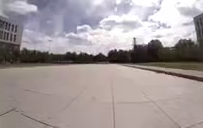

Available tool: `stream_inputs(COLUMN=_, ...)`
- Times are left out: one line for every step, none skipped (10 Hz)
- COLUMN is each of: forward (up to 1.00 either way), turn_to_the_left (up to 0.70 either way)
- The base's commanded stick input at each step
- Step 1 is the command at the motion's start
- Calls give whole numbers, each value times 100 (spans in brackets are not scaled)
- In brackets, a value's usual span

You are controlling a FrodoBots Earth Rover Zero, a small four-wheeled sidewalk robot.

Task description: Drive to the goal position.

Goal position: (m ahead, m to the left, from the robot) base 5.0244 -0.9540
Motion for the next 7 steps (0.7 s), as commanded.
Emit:
stream_inputs(forward=100, turn_to_the_left=0)
stream_inputs(forward=100, turn_to_the_left=0)
stream_inputs(forward=100, turn_to_the_left=0)
stream_inputs(forward=100, turn_to_the_left=0)
stream_inputs(forward=100, turn_to_the_left=0)
stream_inputs(forward=100, turn_to_the_left=0)
stream_inputs(forward=100, turn_to_the_left=0)
